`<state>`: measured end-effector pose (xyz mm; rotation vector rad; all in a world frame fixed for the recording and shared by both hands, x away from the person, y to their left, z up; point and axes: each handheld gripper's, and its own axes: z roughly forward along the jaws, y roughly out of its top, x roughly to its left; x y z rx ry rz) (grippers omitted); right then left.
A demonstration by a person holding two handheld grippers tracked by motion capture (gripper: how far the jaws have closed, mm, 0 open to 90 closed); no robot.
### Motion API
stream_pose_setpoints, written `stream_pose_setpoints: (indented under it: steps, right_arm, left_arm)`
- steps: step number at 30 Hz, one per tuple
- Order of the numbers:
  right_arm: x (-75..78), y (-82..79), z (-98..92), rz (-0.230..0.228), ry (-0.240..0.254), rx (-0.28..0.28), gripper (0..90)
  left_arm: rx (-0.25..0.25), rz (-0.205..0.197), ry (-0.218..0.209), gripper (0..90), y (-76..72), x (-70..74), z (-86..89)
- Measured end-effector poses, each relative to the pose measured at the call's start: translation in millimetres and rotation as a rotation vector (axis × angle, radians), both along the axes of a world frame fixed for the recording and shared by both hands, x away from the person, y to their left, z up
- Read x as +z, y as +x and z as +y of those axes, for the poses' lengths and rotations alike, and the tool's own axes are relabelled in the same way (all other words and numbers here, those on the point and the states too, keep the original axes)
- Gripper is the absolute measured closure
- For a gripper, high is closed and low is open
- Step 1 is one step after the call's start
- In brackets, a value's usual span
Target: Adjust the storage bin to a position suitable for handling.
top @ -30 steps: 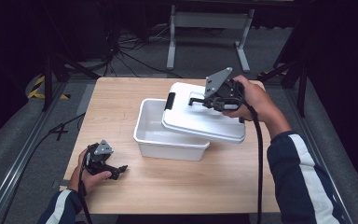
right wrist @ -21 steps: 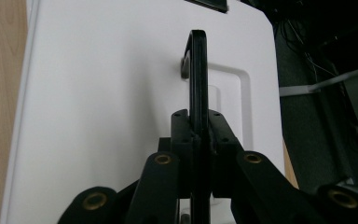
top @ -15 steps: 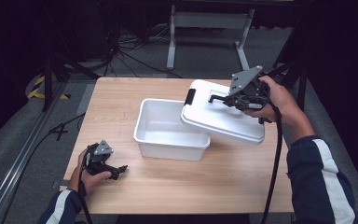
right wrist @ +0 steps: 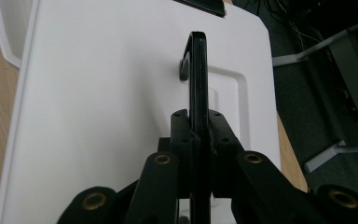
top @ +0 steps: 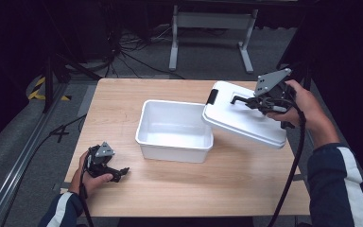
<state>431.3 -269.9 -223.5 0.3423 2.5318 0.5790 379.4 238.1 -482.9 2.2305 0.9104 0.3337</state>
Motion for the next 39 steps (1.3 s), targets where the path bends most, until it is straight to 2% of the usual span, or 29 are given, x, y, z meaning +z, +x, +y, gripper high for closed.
stream_pose_setpoints:
  steps: [10,14,15,17,22,23,26,39]
  right_arm:
    - [-9.5,-1.3,-32.2,0.007,0.017,-0.065,83.9]
    - [-14.4,-0.6,-38.5,0.010,0.008,-0.084,83.8]
    - [-17.4,0.3,-42.4,0.013,0.010,-0.091,83.9]
    - [-20.1,1.5,-45.9,0.019,0.011,-0.097,83.9]
    - [-27.7,4.2,-50.0,0.029,0.020,-0.110,84.0]
    - [-30.2,5.5,-50.7,0.033,0.021,-0.110,83.9]
    - [-41.2,11.2,-51.9,0.038,0.006,-0.120,83.9]
    - [-74.7,30.9,-48.6,0.093,0.013,-0.147,83.9]
  left_arm:
    - [-0.003,0.002,0.002,0.2,0.0,0.1,0.1]
    - [-0.003,0.001,0.002,0.2,0.1,0.1,0.1]
    - [-0.002,-0.009,0.003,0.2,0.4,-0.1,0.2]
    - [-0.003,-0.001,0.003,0.2,0.1,0.2,0.2]
    - [-0.003,-0.006,0.005,0.2,0.5,0.2,0.3]
    - [-0.001,0.003,-0.001,0.2,-0.1,0.0,0.0]
    - [-0.002,-0.001,0.002,0.2,0.1,0.1,0.2]
    - [-0.005,0.001,0.000,0.2,0.2,0.0,0.1]
